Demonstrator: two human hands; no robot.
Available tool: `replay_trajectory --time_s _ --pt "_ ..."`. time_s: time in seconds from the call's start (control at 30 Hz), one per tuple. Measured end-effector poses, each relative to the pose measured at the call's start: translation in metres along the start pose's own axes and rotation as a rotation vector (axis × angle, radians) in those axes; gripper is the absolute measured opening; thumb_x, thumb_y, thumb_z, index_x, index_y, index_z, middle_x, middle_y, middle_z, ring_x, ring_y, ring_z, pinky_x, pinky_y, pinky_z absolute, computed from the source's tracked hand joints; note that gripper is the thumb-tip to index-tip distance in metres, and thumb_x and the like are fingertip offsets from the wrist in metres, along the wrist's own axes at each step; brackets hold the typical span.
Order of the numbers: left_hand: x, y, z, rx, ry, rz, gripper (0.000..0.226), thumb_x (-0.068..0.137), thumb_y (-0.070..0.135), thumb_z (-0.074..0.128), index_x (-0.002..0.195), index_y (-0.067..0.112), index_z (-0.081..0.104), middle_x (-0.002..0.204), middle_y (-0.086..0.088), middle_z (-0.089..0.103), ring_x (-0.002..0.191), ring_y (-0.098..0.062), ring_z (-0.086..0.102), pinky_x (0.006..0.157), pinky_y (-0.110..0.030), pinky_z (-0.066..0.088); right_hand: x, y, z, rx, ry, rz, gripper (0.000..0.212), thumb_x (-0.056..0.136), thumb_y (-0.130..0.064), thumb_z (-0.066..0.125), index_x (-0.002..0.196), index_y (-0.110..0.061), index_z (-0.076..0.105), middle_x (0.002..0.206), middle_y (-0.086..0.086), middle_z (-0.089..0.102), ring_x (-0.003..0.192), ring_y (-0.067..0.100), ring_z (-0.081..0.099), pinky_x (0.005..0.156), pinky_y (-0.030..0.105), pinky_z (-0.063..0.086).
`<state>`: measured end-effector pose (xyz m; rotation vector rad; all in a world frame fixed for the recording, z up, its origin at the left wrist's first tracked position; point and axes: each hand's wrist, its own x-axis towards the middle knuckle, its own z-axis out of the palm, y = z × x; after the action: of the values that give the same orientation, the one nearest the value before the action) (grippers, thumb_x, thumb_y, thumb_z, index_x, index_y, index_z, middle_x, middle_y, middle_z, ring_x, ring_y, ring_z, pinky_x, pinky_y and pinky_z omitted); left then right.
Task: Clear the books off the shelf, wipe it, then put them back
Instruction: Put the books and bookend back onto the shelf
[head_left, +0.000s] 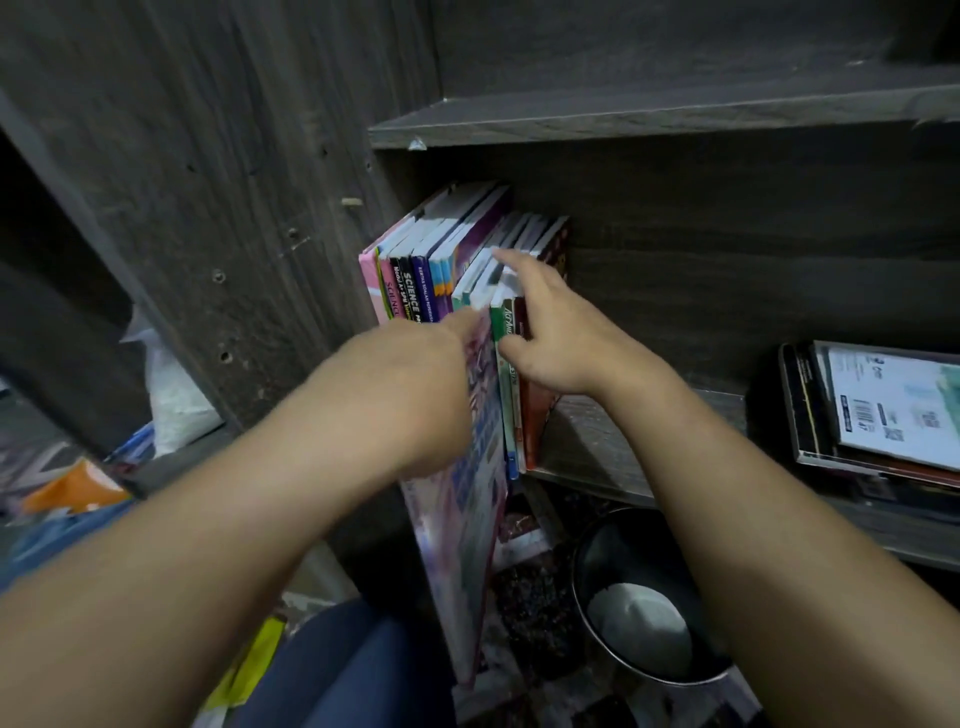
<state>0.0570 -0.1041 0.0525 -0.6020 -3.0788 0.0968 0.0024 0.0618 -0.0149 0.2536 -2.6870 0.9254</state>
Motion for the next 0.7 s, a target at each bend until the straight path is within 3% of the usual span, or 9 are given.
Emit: replay_trajectory --time_s 0.1,0.17,0.23,0.33,0.4,0.57,0.7 --pt "-0.015 -0.007 -0.016 0.046 -0.133 0.027 0.084 0.086 0.017 0.054 0.152 0.039 0.008 0.128 -0.006 0.055 0.1 -0.021 0.055 0.078 -0.024 0.046 0.003 0.0 0.002 -0.075 -0.07 0.008 0.075 0.086 -0.034 0.062 0.149 -0.031 0.021 0.161 0.001 0.001 0.142 0.029 0.027 0.107 0.039 0.036" --pt "-0.02 -0.008 -0.018 0.073 -0.167 0.032 0.085 0.086 0.017 0.054 0.152 0.04 0.006 0.118 -0.006 0.056 0.09 -0.019 0.054 0.073 -0.025 0.046 0.004 -0.001 0.003 -0.114 -0.053 0.013 0.07 0.086 -0.037 0.06 0.146 -0.03 0.026 0.161 0.004 0.005 0.138 0.032 0.033 0.104 0.041 0.039" --pt "-0.021 -0.008 -0.017 0.099 -0.17 0.027 0.087 0.086 0.017 0.055 0.152 0.04 0.004 0.124 -0.006 0.055 0.087 -0.018 0.053 0.071 -0.025 0.047 0.006 -0.003 0.003 -0.151 -0.01 0.002 0.062 0.086 -0.041 0.056 0.142 -0.03 0.031 0.158 0.007 0.015 0.133 0.034 0.04 0.101 0.044 0.042" --pt "-0.022 -0.007 -0.016 0.119 -0.172 0.013 0.087 0.086 0.016 0.056 0.153 0.039 0.004 0.133 -0.005 0.052 0.096 -0.019 0.055 0.078 -0.026 0.051 0.007 -0.004 0.004 -0.179 -0.018 0.001 0.061 0.087 -0.047 0.052 0.142 -0.039 0.029 0.159 0.01 0.014 0.13 0.039 0.042 0.1 0.045 0.043" --pt "-0.024 -0.007 -0.017 0.112 -0.18 0.006 0.086 0.085 0.016 0.057 0.153 0.038 0.008 0.134 -0.005 0.052 0.1 -0.018 0.056 0.079 -0.026 0.051 0.006 -0.002 0.005 -0.174 -0.038 0.005 0.062 0.089 -0.046 0.051 0.145 -0.042 0.025 0.16 0.008 0.008 0.134 0.038 0.038 0.101 0.044 0.042" --pt "-0.025 -0.01 -0.02 0.078 -0.178 0.014 0.081 0.084 0.017 0.055 0.151 0.038 0.014 0.124 -0.002 0.054 0.087 -0.015 0.053 0.069 -0.022 0.047 0.003 0.004 0.007 -0.091 0.021 -0.02 0.058 0.091 -0.033 0.05 0.145 -0.035 0.03 0.161 0.004 0.008 0.14 0.028 0.031 0.102 0.04 0.037" --pt "-0.022 -0.013 -0.02 0.121 -0.188 0.019 0.084 0.084 0.02 0.056 0.153 0.037 0.011 0.142 -0.002 0.047 0.12 -0.019 0.052 0.084 -0.022 0.043 -0.001 0.002 0.016 -0.022 0.014 -0.012 0.059 0.094 -0.031 0.049 0.148 -0.034 0.025 0.162 0.002 -0.001 0.138 0.028 0.035 0.102 0.04 0.04"
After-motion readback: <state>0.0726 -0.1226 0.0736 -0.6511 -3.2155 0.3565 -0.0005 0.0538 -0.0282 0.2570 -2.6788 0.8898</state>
